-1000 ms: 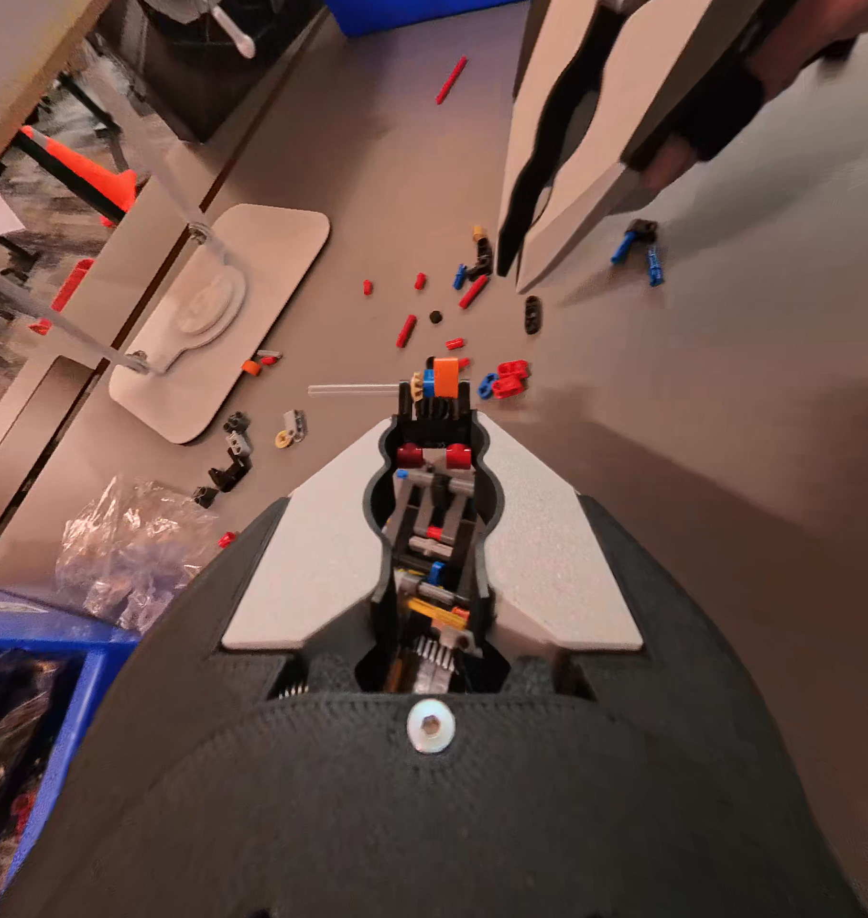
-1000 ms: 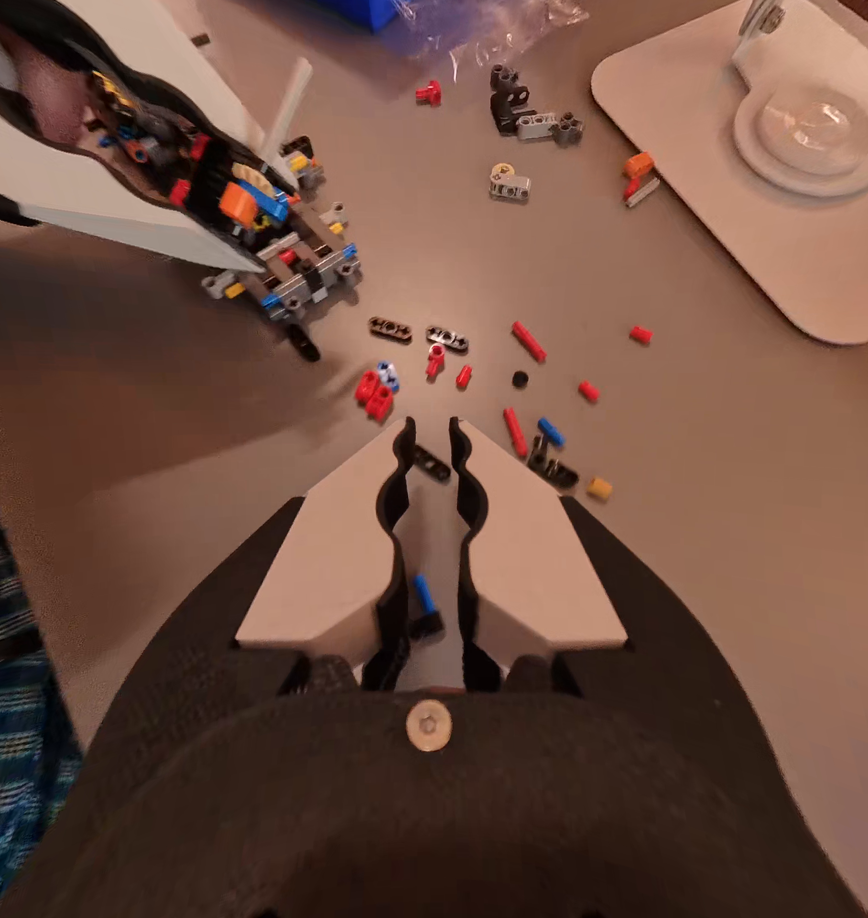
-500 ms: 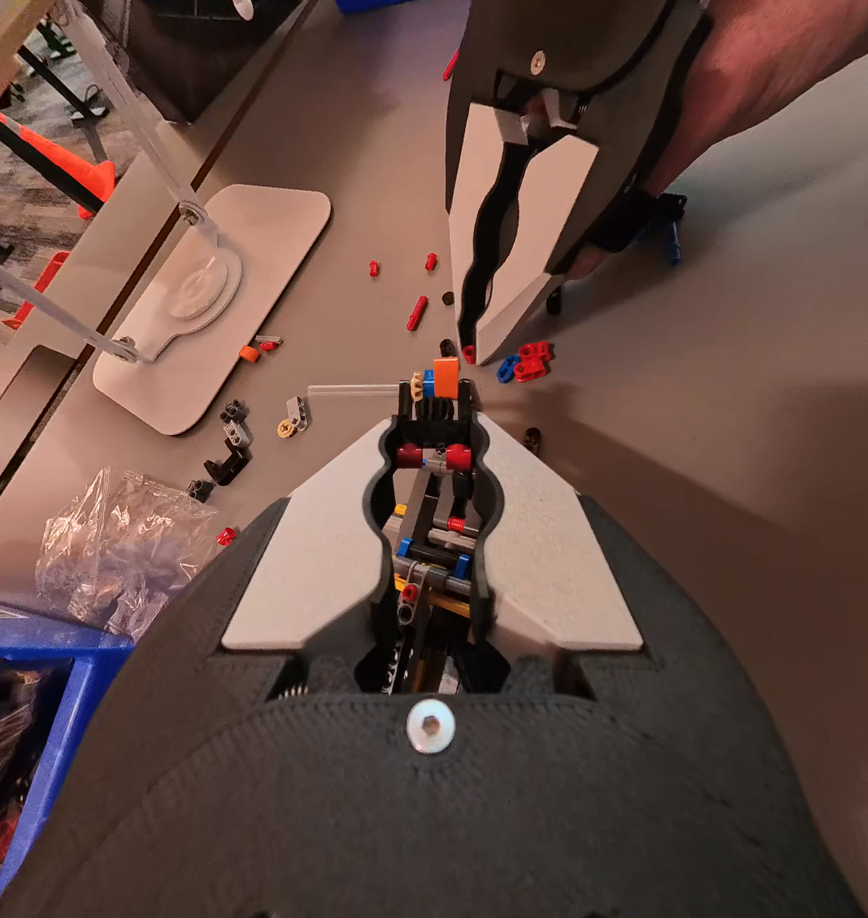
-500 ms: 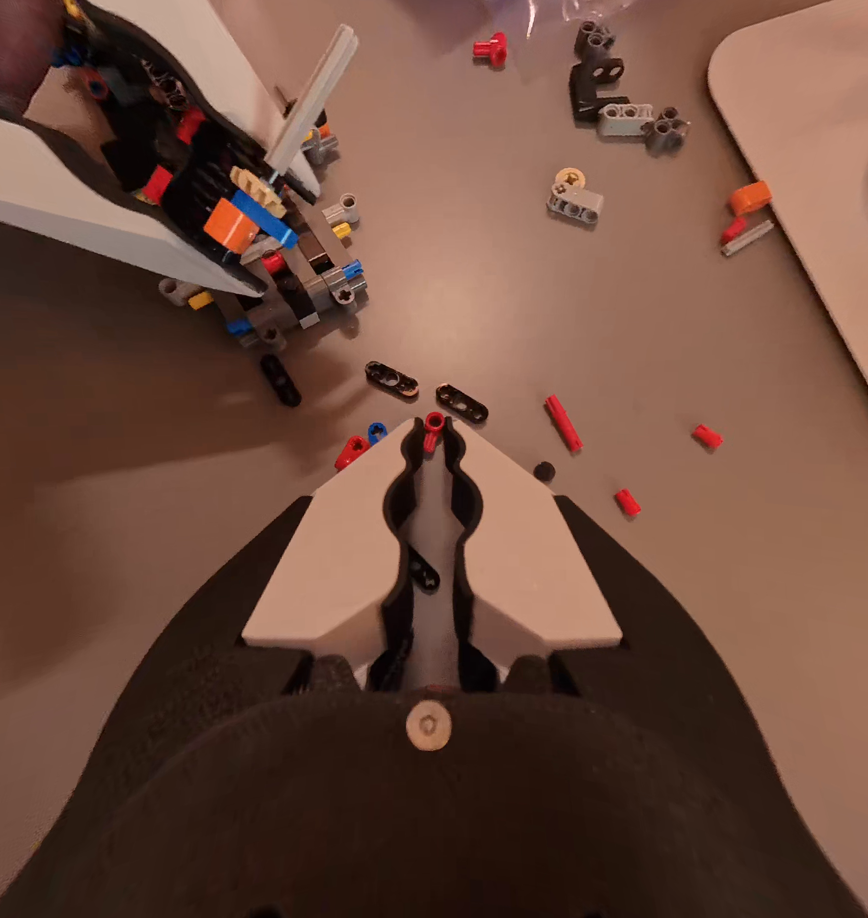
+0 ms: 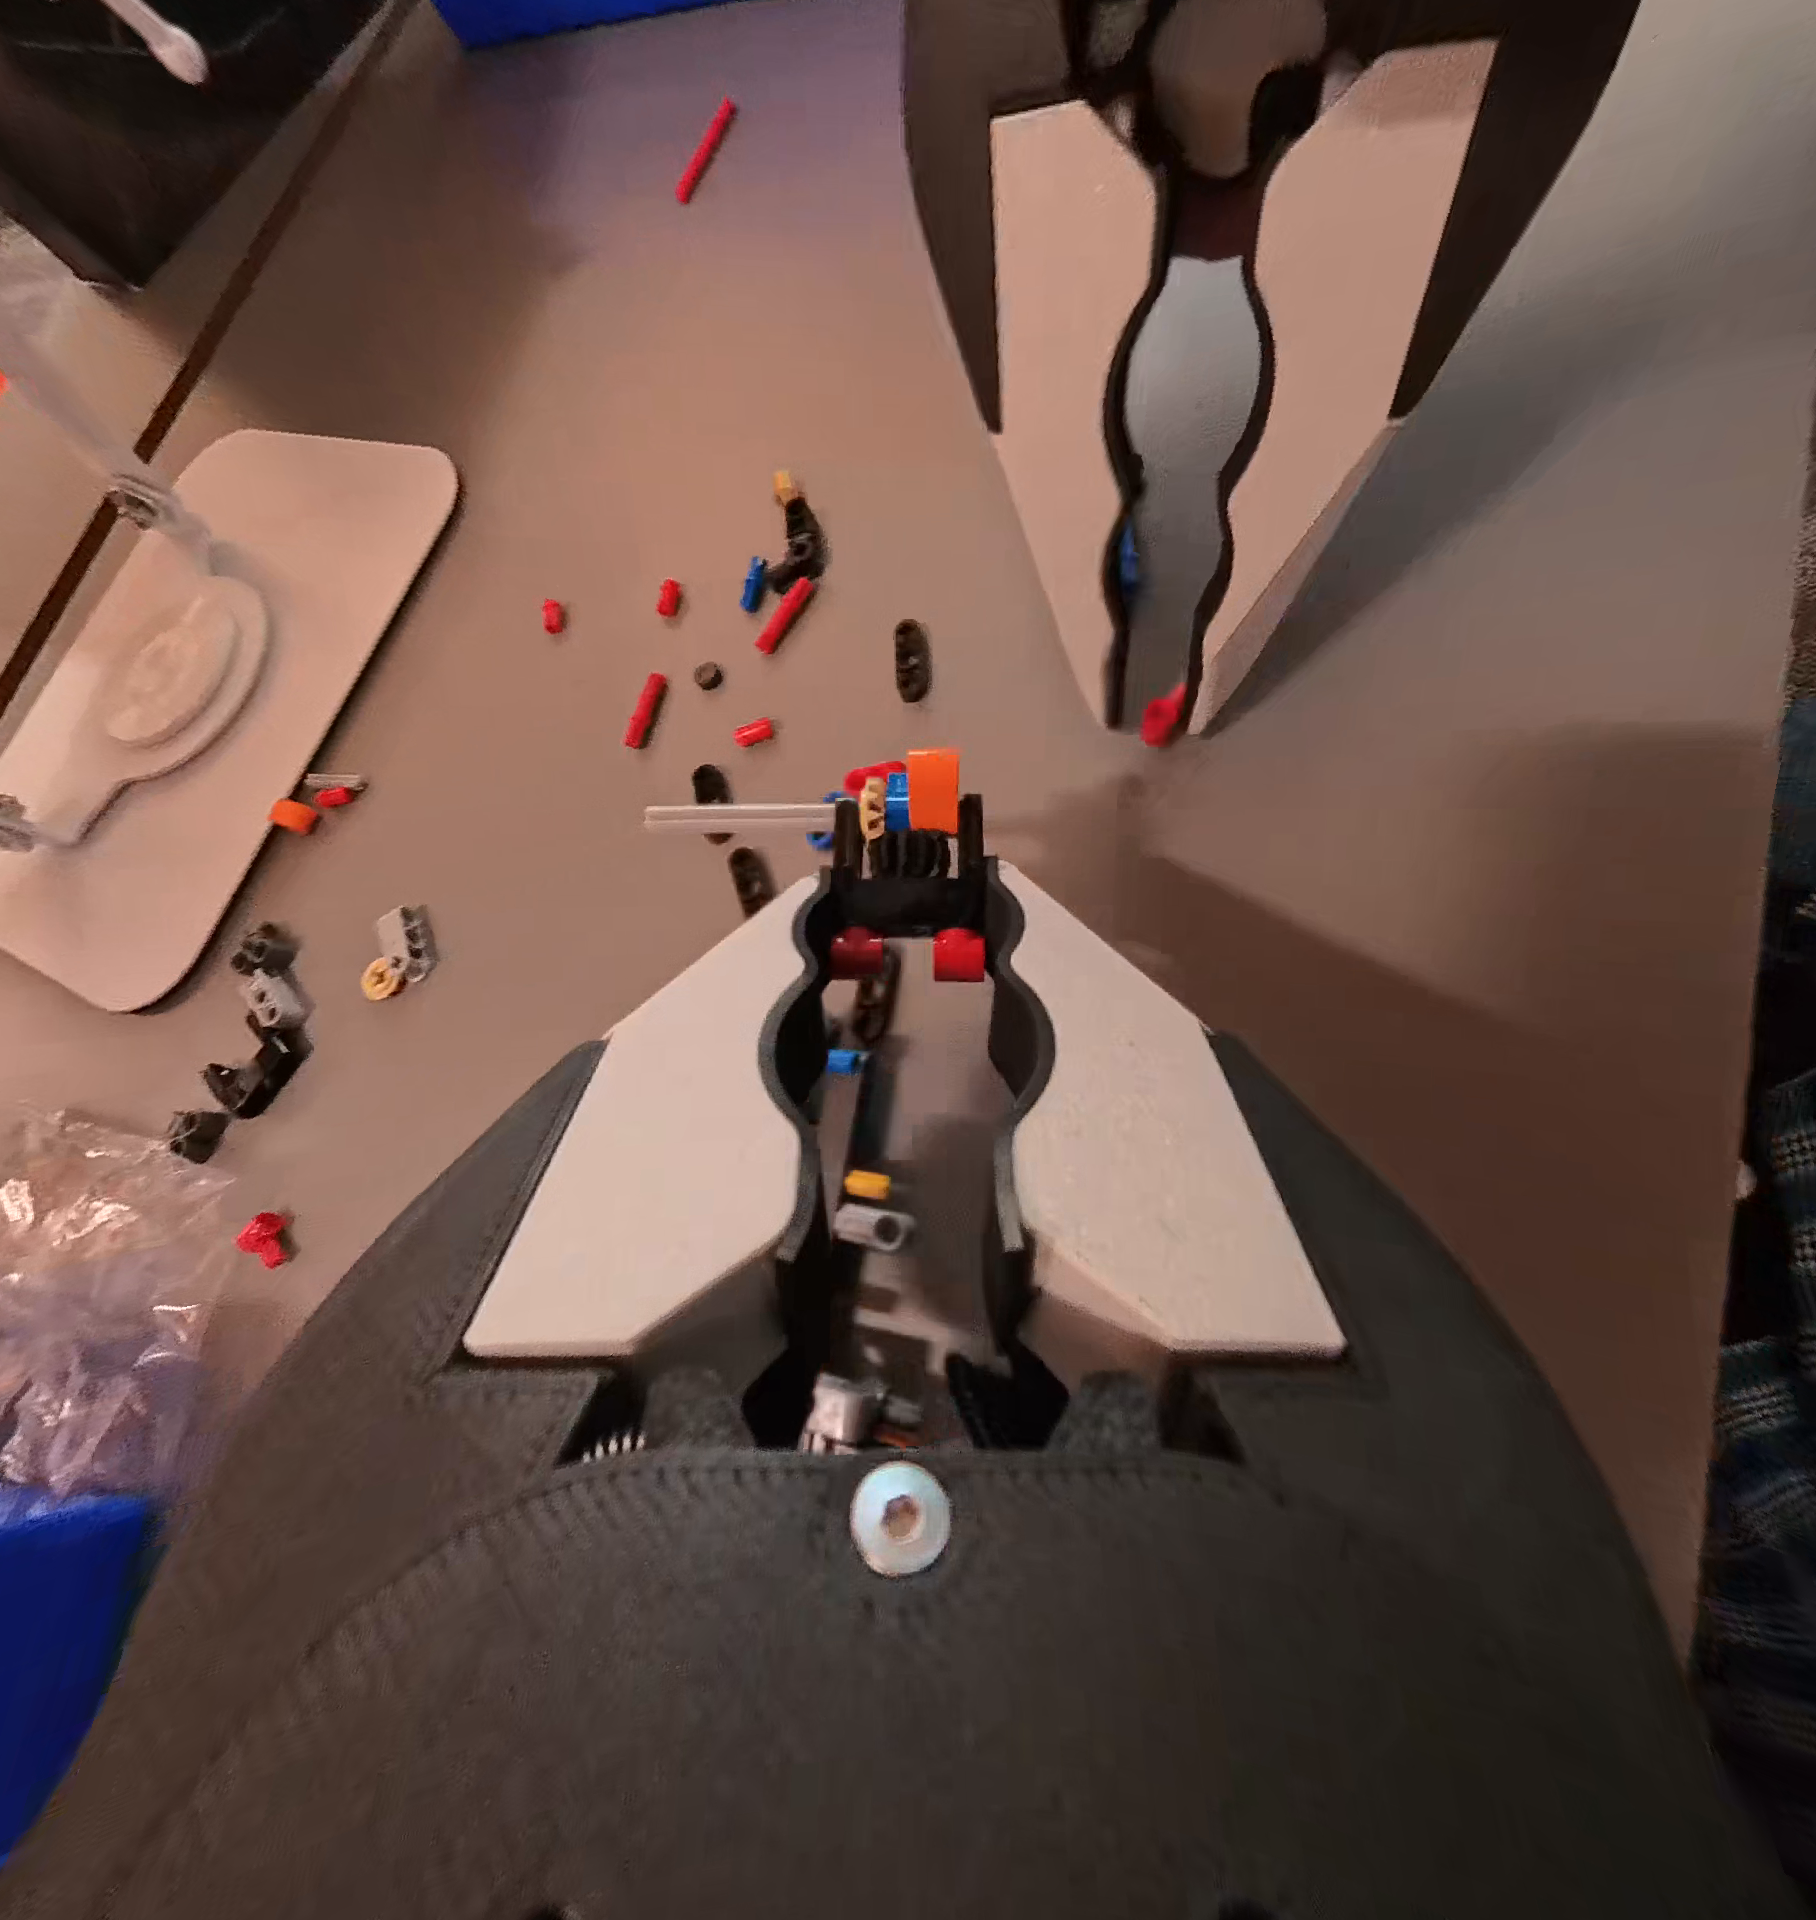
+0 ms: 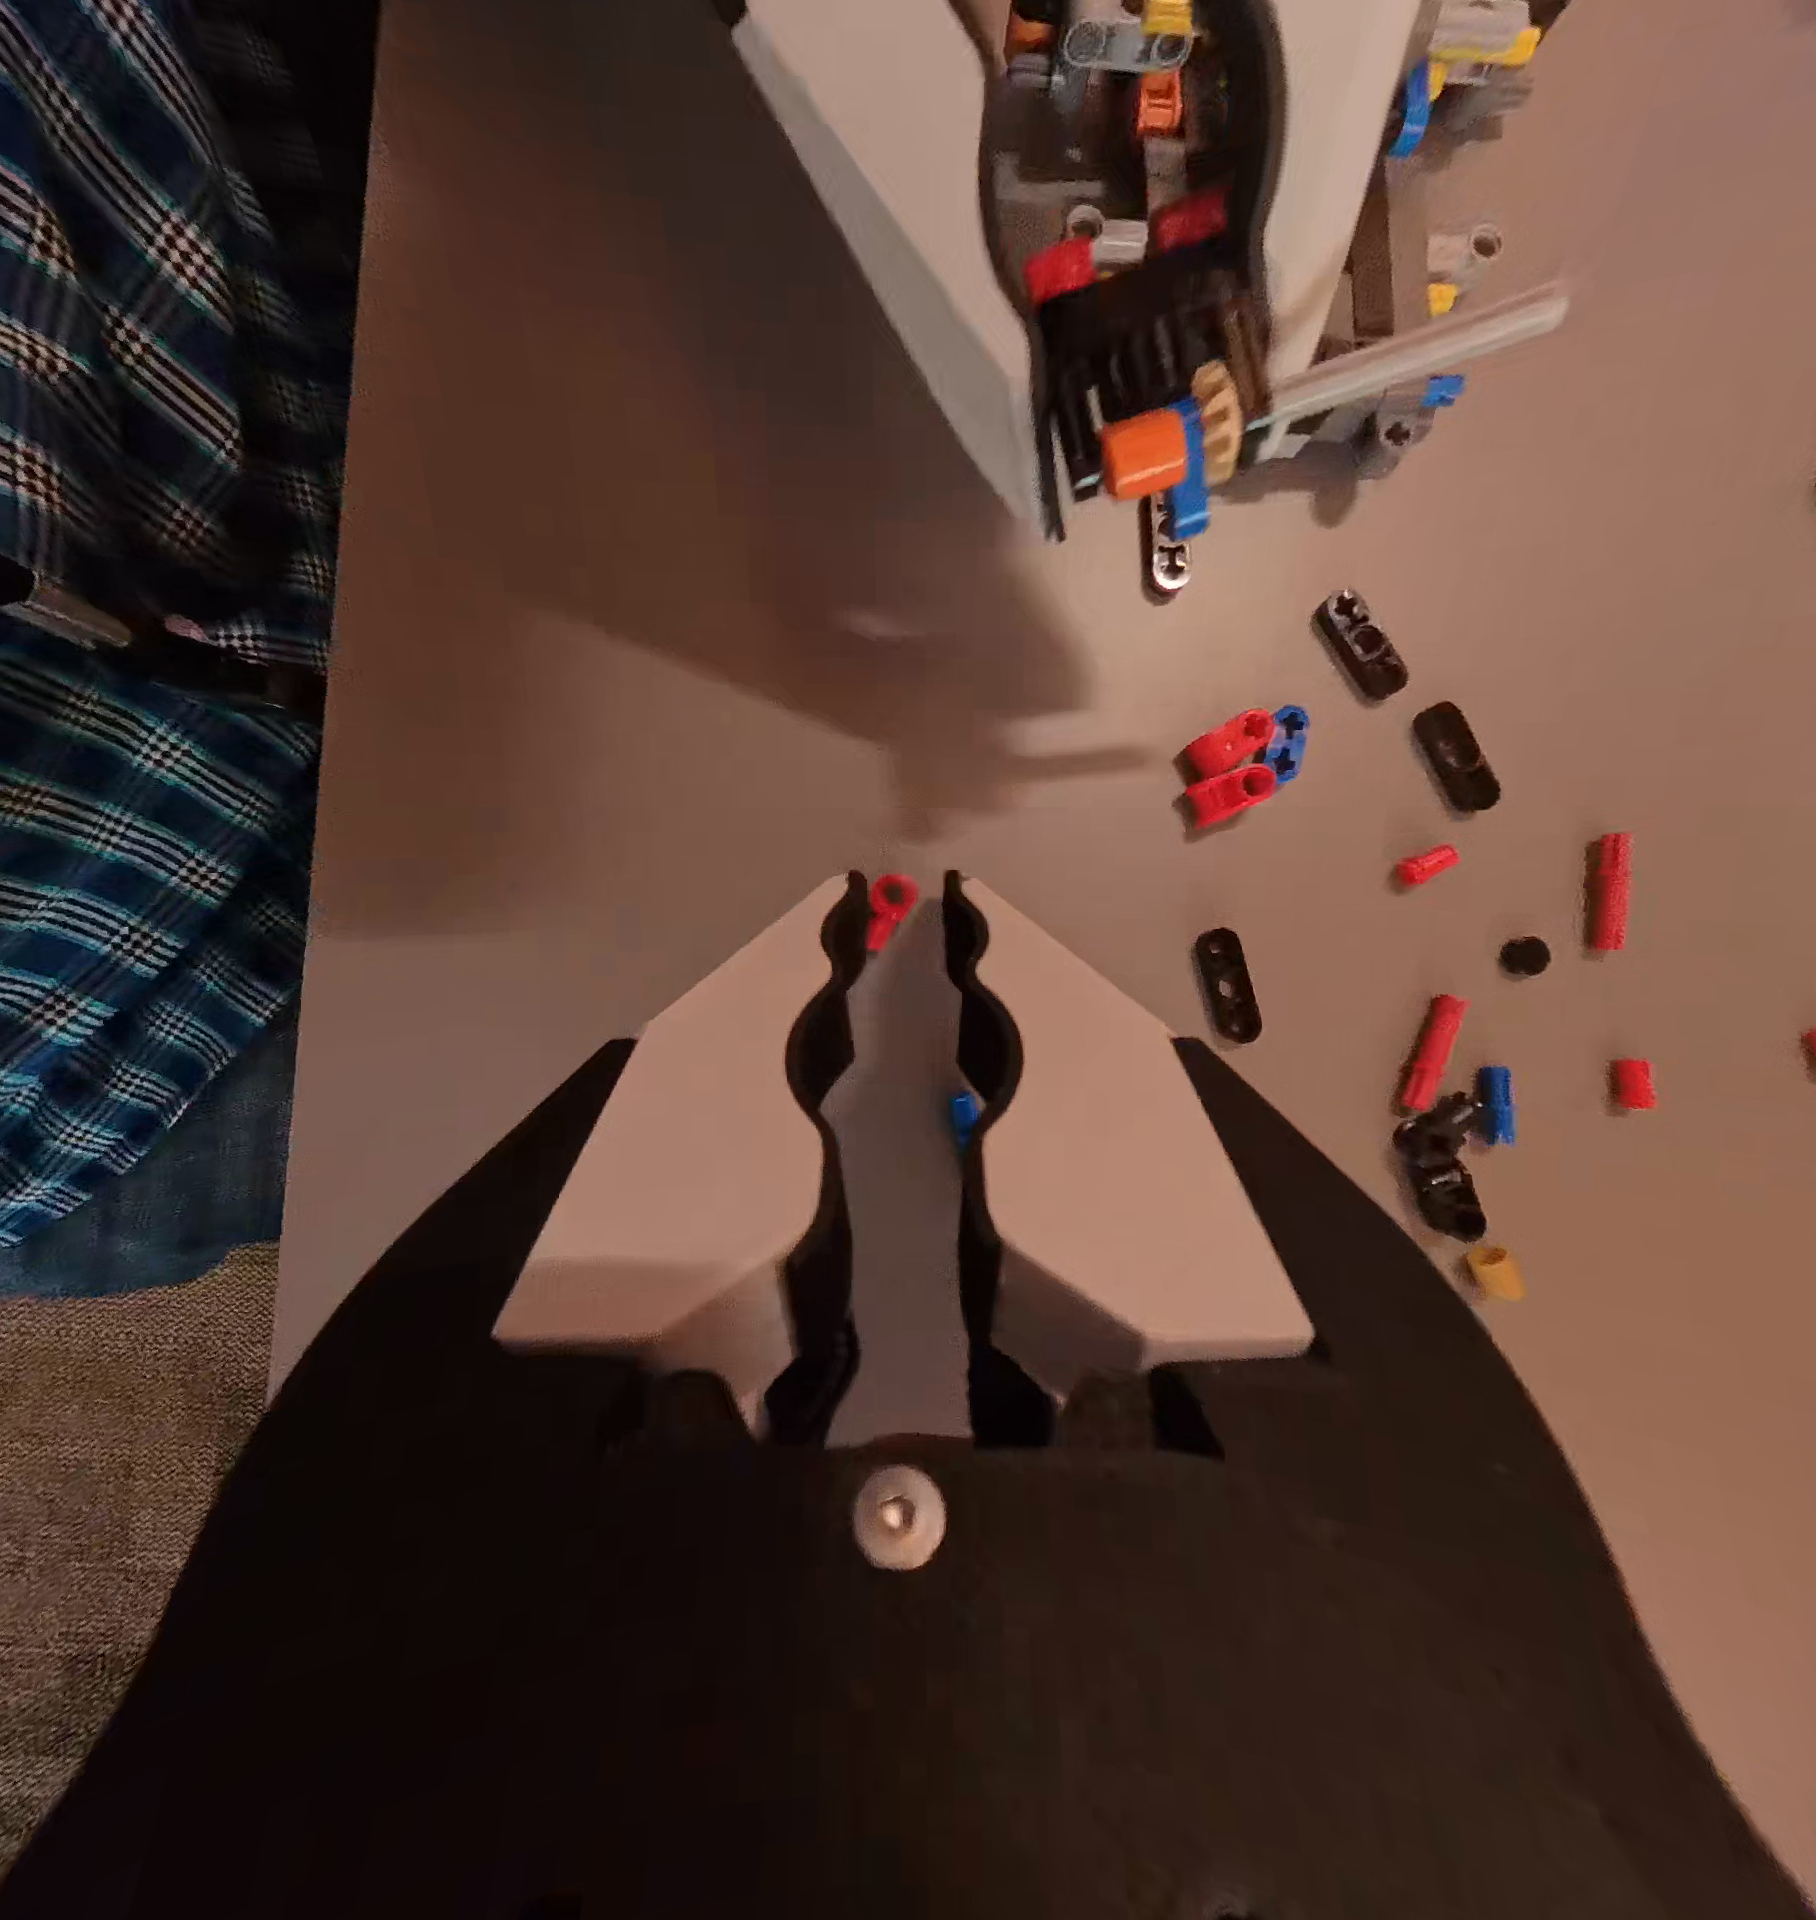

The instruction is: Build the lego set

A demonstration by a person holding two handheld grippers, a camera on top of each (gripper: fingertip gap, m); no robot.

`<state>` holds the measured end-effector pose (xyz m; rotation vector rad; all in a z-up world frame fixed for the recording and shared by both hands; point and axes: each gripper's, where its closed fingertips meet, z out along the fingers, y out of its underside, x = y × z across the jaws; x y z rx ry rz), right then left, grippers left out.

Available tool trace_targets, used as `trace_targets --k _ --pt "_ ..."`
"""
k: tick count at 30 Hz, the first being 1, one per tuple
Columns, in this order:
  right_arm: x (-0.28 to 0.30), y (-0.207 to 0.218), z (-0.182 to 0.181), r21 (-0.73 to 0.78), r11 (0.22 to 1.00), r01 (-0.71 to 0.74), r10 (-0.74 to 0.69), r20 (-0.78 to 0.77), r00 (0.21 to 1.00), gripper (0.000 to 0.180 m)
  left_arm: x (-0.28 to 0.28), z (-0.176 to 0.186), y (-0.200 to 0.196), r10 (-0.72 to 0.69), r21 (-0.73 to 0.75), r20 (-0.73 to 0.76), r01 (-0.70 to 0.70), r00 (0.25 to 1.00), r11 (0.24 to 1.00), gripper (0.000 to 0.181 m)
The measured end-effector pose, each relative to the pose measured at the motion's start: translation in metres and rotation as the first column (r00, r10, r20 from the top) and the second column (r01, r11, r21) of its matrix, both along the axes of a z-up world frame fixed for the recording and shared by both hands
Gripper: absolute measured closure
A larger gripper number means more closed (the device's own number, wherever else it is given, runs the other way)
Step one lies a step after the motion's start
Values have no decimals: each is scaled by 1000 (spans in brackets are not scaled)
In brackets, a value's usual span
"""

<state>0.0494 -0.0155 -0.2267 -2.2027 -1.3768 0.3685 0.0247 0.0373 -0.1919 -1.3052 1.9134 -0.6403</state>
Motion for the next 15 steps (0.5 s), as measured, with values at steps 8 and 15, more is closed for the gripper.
trace_targets --k 8,15 --pt "40 72 29 125 961 248 -243 -49 969 164 -4 -4 15 57 10 -27 -56 998 998 155" --pt "69 124 10 130 953 273 -276 2 961 165 1 1 41 120 -28 -13 -120 993 992 156"
